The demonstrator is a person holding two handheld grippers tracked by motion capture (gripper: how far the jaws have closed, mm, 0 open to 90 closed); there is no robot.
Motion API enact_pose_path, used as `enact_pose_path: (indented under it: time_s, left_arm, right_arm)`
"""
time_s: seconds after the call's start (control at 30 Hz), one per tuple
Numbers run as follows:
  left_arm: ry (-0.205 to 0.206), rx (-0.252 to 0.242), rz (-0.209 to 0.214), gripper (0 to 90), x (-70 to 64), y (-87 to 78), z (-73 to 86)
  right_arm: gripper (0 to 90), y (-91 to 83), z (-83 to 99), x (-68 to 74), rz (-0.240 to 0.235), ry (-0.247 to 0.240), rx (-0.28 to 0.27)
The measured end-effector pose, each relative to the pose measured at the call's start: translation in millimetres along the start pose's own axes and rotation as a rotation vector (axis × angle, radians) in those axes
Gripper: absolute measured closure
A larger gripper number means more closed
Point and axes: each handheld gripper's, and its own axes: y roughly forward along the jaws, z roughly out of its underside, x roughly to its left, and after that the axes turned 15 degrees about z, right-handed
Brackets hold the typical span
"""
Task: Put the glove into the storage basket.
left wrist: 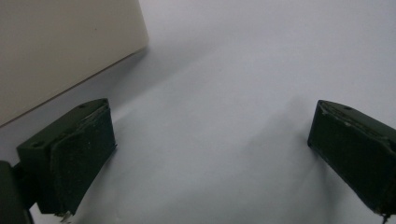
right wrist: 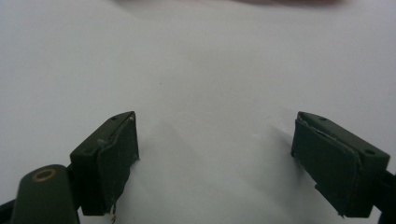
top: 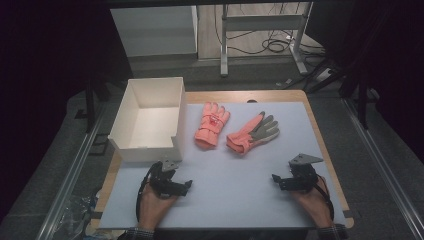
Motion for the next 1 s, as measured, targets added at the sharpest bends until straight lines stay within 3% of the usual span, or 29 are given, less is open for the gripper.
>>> enact_pose_path:
  time_s: [0.63, 0.73, 1.0]
  left_arm:
    - [0.005, 0.006, -0.001, 0.5, 0.0, -0.3, 0.0]
    - [0.006, 0.006, -0.001, 0.6, 0.0, -0.3, 0.0]
    - [0.006, 0.006, -0.001, 0.5, 0.0, -0.4, 0.0]
  right_arm:
    - [19.7, -3.4, -4.3, 0.2, -0.010, 0.005, -0.009]
    - [23.0, -5.5, -9.1, -1.0, -0.019, 0.012, -0.019]
    - [45.0, -6.4, -28.6, -3.6, -0.100, 0.030, -0.030]
